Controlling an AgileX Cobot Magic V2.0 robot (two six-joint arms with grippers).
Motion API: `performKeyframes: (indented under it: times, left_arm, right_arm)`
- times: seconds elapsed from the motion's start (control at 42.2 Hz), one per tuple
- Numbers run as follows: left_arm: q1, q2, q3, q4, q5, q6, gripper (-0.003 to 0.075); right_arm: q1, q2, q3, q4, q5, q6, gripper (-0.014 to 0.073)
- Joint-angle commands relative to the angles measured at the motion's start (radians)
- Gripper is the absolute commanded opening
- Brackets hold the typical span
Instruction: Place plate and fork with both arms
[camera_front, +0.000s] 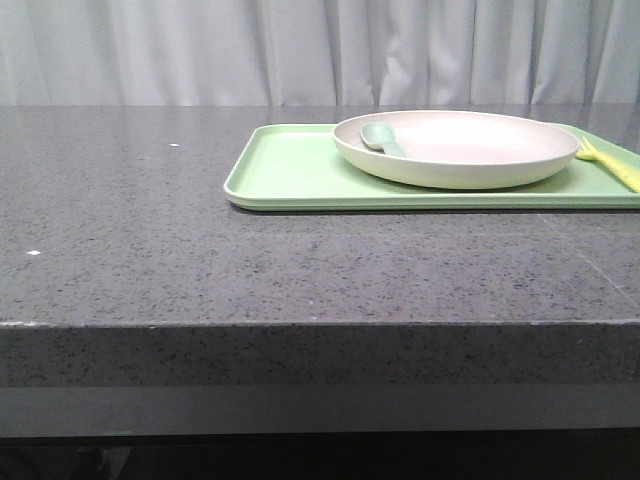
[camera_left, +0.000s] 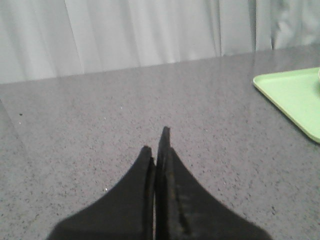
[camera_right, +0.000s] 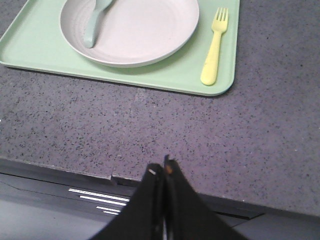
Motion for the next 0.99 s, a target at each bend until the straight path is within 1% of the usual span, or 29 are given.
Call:
performKeyframes:
  times: [0.0,0.071,0.118,0.142,0.213,0.284,0.331,0.426,0.971]
  left_arm:
    - [0.002,-0.042,0.051,0.028,-0.182,-0.076,-0.0018]
    - [0.002,-0.071,0.118,0.174,-0.243,-0.288,-0.0018]
    - [0.002,-0.08,0.159,0.251,-0.275,-0.385,-0.0018]
    - [0.002,-0.082,0.177,0.271,-0.302,-0.408,-0.0018]
    - [0.002,-0.083,0.237,0.258,-0.378,-0.414,-0.0018]
    - [0.002,-0.099,0.284,0.249,-0.423,-0.414,-0.0018]
    - [0.002,-0.107,0.282,0.244,-0.38,-0.414,-0.0018]
    - [0.002,-0.107,0.282,0.244,-0.366,-0.414,-0.0018]
    - [0.002,-0.107,0.282,0.244,-0.37,-0.412,-0.0018]
  right_arm:
    - [0.002,0.003,-0.023,0.0,-0.069,-0.013,-0.0068]
    - [0.002,0.003,-0.023,0.0,-0.069,-0.013,-0.0068]
    - [0.002,0.003,-0.023,0.0,-0.069,-0.013,-0.0068]
    - [0.002,0.003,-0.023,0.0,-0.069,-0.013,-0.0068]
    - [0.002,0.003,-0.023,0.0,-0.068,-0.013,-0.0068]
    - [0.002,0.003,-0.023,0.0,-0.068,-0.013,-0.0068]
    - [0.002,0.003,-0.023,0.0,-0.068,-0.013,-0.0068]
    - [0.002,0.004,-0.023,0.0,-0.068,-0.013,-0.0068]
    - [0.002,0.004,-0.023,0.0,-0.068,-0.013,-0.0068]
